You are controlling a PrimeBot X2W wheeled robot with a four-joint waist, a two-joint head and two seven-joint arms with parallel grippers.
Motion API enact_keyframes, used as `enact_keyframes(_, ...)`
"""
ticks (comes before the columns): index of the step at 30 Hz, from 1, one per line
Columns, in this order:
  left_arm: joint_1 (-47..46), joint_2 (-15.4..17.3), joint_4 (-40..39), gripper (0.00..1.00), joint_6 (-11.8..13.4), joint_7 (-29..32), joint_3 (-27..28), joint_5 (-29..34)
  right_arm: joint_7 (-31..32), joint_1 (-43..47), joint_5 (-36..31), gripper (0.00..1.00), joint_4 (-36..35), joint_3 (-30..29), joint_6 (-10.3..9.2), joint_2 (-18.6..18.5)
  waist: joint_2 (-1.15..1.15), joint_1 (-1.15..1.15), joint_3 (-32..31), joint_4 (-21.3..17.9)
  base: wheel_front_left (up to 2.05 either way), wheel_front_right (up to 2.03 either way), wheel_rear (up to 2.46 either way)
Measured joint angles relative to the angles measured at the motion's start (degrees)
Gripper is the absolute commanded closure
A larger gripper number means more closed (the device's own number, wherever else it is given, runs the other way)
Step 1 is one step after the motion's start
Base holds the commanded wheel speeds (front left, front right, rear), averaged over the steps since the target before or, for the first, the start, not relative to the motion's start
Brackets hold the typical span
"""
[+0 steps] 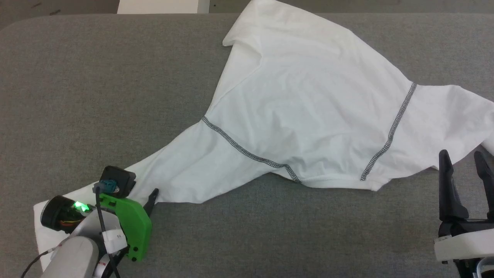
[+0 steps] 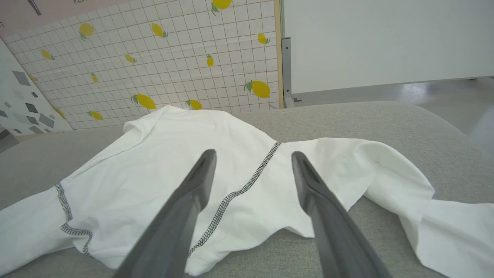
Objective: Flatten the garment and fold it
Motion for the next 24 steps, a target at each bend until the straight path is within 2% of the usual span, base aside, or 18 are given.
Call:
enact_keyframes(5,-0.71,-0.87,0.63,1.0,-0.51,-2.11,0.16,-2.35,0.51,-0.04,0.01,0.0,0.0,0.45,0.01,0.01,0.0,0.0,-0.63,-0.47,0.0,0.0,0.0)
enact_keyframes(9,-2.37,-1.18,-2.82,1.0,-0.41,-3.86,2.45,-3.9,0.93,-0.03,0.01,0.0,-0.47,0.2,0.0,0.01,0.0,0.0,-1.01,-0.82,0.0,0.0,0.0)
enact_keyframes(15,-10.1,2.22,-6.97,1.0,-0.03,-2.02,5.99,-4.03,1.6,-0.08,-0.02,0.0,-2.04,-0.33,0.01,0.0,0.0,0.0,0.84,-0.88,0.0,0.0,0.0)
enact_keyframes(20,-19.11,3.67,-1.07,1.0,1.51,-1.44,8.22,-3.22,1.98,-2.35,-0.46,0.0,-3.12,0.02,0.0,0.0,0.0,0.0,4.15,-0.94,0.0,0.0,0.0)
enact_keyframes(24,-21.75,3.34,4.82,1.0,3.03,-1.54,7.99,-1.9,2.01,-3.97,-0.73,0.0,-3.04,0.69,0.01,0.01,0.0,0.0,6.7,-1.26,0.0,0.0,0.0)
